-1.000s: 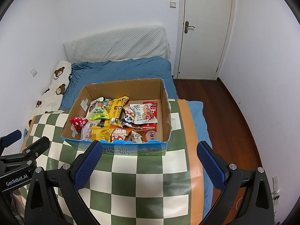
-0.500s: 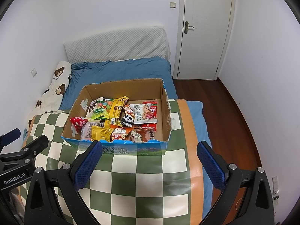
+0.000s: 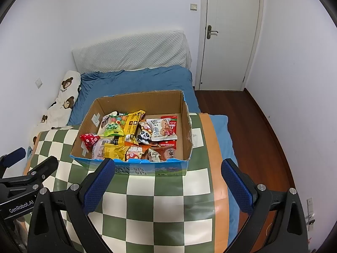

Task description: Organize snacks

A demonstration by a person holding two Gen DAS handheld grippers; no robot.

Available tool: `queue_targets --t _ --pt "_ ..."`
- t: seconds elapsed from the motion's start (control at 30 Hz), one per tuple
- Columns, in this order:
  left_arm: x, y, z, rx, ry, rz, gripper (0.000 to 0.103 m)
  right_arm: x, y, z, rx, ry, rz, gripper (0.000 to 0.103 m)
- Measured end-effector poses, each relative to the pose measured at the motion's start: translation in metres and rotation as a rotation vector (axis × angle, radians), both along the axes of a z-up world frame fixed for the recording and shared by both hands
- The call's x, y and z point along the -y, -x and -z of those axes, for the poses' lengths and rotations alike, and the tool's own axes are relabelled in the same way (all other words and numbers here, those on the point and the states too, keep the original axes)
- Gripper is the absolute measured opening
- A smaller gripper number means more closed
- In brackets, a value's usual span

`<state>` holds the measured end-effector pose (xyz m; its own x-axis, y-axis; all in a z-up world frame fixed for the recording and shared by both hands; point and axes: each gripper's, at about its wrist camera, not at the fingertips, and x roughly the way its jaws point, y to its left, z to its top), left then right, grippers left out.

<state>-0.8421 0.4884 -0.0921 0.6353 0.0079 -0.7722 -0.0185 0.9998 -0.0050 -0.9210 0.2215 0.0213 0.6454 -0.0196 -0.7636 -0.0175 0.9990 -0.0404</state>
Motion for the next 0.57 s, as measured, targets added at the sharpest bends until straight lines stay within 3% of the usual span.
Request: queue_targets --t 0.57 --pt "-0.0006 0.0022 -0.0076 0.02 -0.006 -0.004 0.103 -0.0006 0.0025 -0.006 0.011 -0.006 -0.004 0.102"
